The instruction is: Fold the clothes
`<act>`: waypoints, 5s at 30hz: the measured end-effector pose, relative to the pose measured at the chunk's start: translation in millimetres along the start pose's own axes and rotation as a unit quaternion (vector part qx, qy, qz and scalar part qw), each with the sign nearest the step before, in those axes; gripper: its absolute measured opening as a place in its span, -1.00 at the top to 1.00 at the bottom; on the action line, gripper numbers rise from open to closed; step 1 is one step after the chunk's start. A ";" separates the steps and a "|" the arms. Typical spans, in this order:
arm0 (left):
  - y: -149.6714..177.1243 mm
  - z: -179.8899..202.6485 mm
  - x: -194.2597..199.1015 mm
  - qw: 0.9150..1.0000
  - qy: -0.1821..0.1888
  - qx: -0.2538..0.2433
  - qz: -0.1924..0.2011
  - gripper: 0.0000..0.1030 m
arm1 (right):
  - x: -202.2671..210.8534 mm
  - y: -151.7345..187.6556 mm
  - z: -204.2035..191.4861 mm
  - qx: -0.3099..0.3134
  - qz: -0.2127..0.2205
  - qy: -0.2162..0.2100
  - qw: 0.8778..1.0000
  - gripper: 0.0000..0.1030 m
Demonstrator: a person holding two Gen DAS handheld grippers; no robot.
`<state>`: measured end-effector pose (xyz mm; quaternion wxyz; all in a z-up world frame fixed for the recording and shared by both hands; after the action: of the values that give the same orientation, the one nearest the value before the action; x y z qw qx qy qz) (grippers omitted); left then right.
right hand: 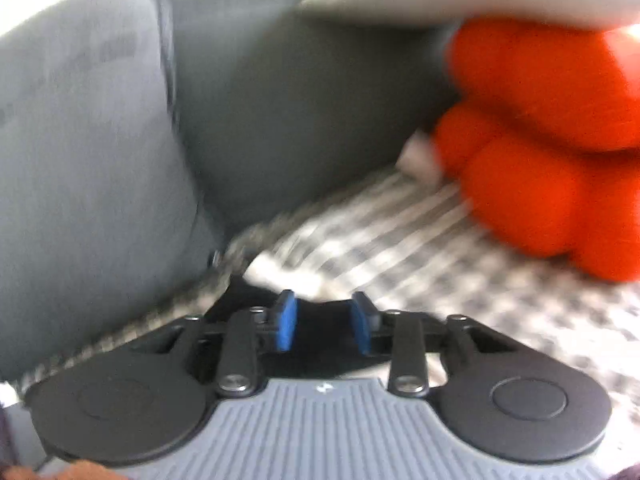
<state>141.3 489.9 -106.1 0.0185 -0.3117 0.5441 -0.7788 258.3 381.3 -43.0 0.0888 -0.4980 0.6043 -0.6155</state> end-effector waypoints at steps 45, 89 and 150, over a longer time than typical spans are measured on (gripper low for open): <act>7.4 54.5 138.2 0.990 -0.126 -0.066 0.010 -0.53 | 149.3 68.1 -8.6 0.066 0.092 -0.006 0.994 -0.99; 66.9 50.5 133.8 0.981 -0.183 -0.070 0.010 -0.99 | 137.2 128.0 20.3 0.054 0.048 0.017 0.997 -1.00; 77.1 53.4 123.1 0.975 -0.203 -0.095 -0.008 -0.99 | 133.9 129.6 21.0 0.055 0.039 0.026 0.997 -1.00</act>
<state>45.3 368.7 -103.7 0.0921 -0.4679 0.5982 -0.6440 144.2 239.4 -87.9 0.1242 -0.4520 0.5909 -0.6566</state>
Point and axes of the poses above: each gripper's, at about its wrist camera, not at the fingertips, and x roughly against the way its jaws point, z to its right, y to its underside, the point moved 8 cm from there along -x, roughly the way its jaws point, and after that the axes turned 2 degrees about -x, right-handed, at the moved point
